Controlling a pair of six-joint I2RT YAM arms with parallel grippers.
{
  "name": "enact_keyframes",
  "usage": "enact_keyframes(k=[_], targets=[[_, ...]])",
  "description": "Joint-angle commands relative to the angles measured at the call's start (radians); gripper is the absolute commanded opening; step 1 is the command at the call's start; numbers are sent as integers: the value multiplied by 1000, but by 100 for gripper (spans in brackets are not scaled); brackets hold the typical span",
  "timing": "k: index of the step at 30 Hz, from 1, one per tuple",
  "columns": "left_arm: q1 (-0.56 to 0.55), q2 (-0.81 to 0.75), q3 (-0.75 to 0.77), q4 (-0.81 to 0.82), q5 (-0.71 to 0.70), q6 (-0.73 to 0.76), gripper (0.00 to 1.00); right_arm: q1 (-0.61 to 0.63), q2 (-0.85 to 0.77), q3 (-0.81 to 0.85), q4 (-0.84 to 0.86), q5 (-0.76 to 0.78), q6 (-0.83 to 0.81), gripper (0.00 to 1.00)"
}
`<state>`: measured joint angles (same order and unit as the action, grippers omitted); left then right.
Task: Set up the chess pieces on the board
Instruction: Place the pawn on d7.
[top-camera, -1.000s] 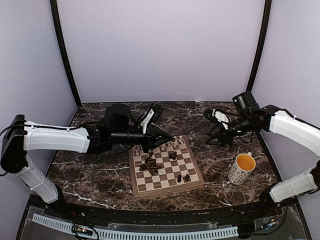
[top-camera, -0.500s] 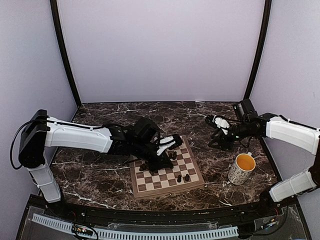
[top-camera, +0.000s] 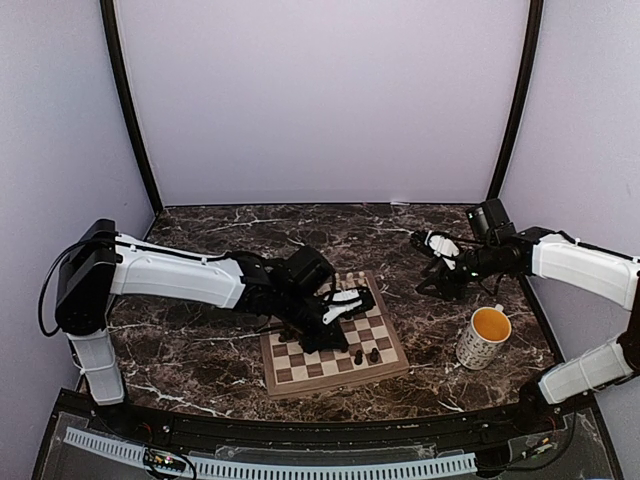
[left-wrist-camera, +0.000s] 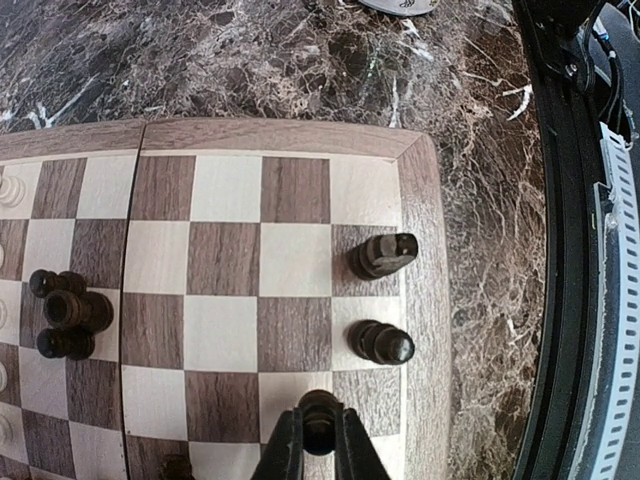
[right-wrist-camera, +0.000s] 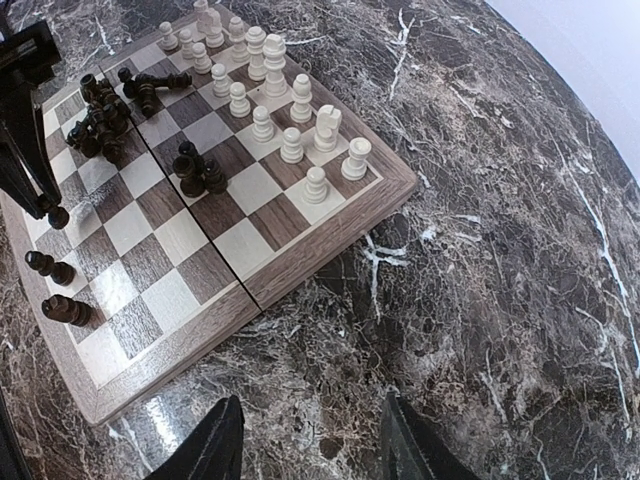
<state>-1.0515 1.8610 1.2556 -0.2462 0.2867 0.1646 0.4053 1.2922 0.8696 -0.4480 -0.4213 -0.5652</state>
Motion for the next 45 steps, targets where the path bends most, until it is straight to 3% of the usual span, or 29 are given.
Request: enact_keyframes(k=[1, 20, 45], targets=[[-13, 18, 51, -38, -6, 21, 4, -2, -14, -10, 27, 2, -7, 48], [-33, 76, 96, -106, -108, 29, 3, -2, -16, -19, 27, -2, -15, 49], [-33, 33, 64, -133, -83, 17, 2, -2, -13, -20, 22, -7, -19, 49]])
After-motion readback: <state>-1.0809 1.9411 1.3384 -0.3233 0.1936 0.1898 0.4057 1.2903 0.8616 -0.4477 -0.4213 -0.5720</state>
